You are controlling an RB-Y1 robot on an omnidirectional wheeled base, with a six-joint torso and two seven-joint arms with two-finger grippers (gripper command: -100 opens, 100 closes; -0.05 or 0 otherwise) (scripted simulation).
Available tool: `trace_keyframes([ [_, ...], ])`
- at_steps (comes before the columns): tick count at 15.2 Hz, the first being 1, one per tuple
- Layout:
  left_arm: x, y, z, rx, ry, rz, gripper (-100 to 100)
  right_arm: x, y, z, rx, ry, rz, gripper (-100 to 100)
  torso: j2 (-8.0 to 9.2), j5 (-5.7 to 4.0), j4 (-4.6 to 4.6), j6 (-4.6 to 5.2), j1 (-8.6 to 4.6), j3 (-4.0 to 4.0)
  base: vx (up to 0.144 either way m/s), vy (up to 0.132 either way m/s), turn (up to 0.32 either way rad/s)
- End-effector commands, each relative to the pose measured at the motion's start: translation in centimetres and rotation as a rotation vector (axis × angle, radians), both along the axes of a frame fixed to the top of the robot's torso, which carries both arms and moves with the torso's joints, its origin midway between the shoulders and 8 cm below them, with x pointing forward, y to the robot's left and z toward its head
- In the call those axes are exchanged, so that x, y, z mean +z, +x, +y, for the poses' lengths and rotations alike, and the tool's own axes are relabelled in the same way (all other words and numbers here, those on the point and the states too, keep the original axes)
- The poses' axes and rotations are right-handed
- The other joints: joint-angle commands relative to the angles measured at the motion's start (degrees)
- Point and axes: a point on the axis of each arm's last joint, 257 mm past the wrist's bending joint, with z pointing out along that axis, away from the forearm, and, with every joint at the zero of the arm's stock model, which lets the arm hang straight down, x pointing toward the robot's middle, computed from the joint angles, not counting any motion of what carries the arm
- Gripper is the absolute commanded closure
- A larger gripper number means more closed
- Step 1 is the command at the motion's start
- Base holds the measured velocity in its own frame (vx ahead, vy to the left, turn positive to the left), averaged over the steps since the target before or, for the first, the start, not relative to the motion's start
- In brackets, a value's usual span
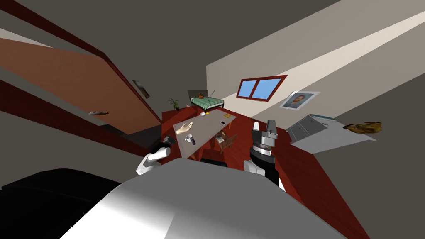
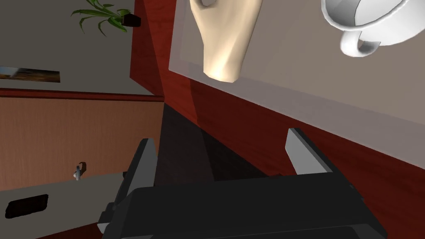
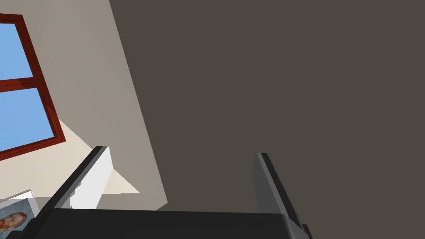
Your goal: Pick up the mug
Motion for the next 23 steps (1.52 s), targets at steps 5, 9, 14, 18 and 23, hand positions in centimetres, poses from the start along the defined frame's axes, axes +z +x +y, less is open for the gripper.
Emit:
trace_keyframes([
  [5, -4.0, -4.1, 2.9, 0.143, -0.154, 0.075, -100, 0.0, 0.0, 0.0, 0.000, 0.000, 0.000, 0, 0.00, 0.01, 0.00, 0.01, 0.04, 0.00, 0.058, -0.038, -0.207],
  [9, -6.7, -7.4, 4.8, 0.264, -0.271, 0.104, -100, 0.0, 0.0, 0.0, 0.000, 0.000, 0.000, 0, -0.01, 0.01, 0.00, -0.02, 0.03, 0.00, 0.068, -0.038, -0.165],
  [14, -8.5, -9.6, 5.0, 0.327, -0.349, 0.142, -100, 0.0, 0.0, 0.0, 0.000, 0.000, 0.000, 0, 0.00, 0.02, 0.00, -0.02, 0.07, 0.00, 0.062, -0.022, -0.163],
  [18, -11.0, -13.0, 5.4, 0.444, -0.475, 0.171, -100, 0.0, 0.0, 0.0, 0.000, 0.000, 0.000, 0, -0.01, 0.01, 0.00, 0.00, 0.06, 0.00, 0.072, -0.024, -0.217],
  [23, -13.3, -16.2, 5.1, 0.555, -0.600, 0.197, -100, 0.0, 0.0, 0.0, 0.000, 0.000, 0.000, 0, 0.00, 0.03, 0.00, -0.01, 0.14, 0.00, 0.066, -0.002, -0.161],
])
